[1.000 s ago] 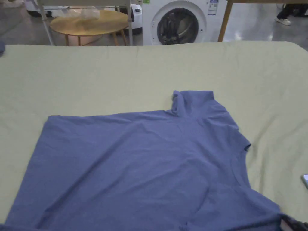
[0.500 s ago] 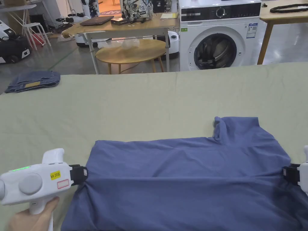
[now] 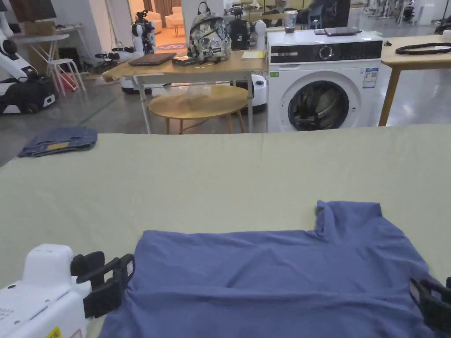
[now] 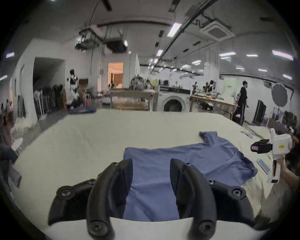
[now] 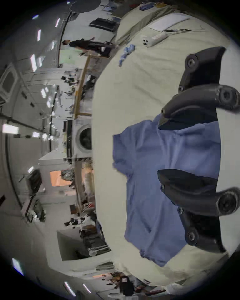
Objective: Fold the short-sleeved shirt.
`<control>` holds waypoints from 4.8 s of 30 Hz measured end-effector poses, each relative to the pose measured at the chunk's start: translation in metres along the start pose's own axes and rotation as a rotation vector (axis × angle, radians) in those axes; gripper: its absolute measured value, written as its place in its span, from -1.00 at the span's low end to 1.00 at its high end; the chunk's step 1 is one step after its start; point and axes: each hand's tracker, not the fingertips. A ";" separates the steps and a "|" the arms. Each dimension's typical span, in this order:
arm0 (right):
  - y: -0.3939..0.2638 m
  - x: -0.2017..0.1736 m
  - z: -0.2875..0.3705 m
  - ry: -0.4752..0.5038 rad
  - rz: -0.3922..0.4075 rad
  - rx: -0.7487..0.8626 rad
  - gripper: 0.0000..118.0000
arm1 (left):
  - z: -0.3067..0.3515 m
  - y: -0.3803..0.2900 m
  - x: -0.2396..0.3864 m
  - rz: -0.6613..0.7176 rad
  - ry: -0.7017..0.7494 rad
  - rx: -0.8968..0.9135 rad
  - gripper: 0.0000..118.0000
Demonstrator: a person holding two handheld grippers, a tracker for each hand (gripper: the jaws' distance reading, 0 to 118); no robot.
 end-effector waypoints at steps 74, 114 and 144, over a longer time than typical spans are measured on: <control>-0.139 0.074 0.111 -0.300 -0.179 -0.276 -0.37 | 0.098 -0.157 -0.036 0.366 0.099 -0.453 -0.53; -0.063 0.025 0.059 0.000 -0.124 -0.064 -1.00 | -0.198 -0.041 -0.078 0.299 0.062 -0.622 -0.21; 0.035 0.080 -0.165 -0.059 -0.076 -0.484 -0.96 | -0.187 -0.027 -0.051 0.173 0.064 -0.640 -1.00</control>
